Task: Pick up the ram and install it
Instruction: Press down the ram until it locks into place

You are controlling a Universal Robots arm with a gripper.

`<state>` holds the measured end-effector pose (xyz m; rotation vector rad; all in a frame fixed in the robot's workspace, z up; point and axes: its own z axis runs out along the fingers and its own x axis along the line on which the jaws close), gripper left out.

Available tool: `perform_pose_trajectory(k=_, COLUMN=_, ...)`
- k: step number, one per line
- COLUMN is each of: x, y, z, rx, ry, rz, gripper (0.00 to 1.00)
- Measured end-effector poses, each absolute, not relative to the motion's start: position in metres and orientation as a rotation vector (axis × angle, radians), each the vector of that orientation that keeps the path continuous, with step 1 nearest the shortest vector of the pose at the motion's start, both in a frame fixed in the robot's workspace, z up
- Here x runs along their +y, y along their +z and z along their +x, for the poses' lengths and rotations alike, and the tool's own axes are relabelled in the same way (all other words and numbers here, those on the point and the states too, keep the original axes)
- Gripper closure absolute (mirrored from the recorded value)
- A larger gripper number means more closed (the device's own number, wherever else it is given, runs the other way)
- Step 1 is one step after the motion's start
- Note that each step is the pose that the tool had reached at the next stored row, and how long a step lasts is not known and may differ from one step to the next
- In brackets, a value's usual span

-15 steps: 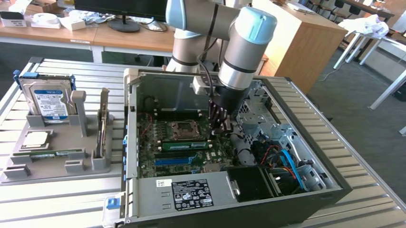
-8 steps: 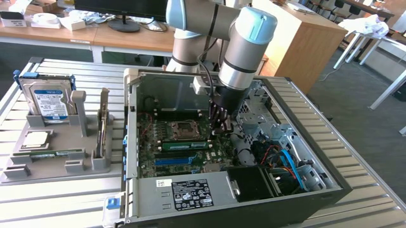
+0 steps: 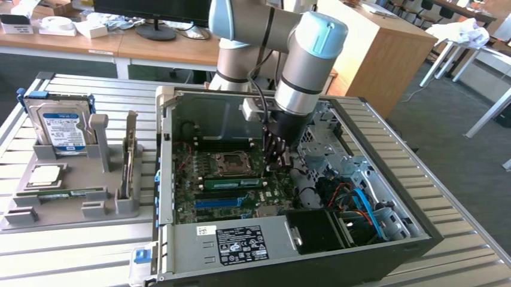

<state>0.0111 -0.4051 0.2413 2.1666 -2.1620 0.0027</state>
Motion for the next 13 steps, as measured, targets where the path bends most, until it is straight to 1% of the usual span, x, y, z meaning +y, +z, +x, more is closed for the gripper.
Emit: perform_pose_trajectory(k=13, x=-0.4039, y=0.2376, z=0.0111, rx=-2.164, ry=0.002, rz=2.168, gripper=0.9)
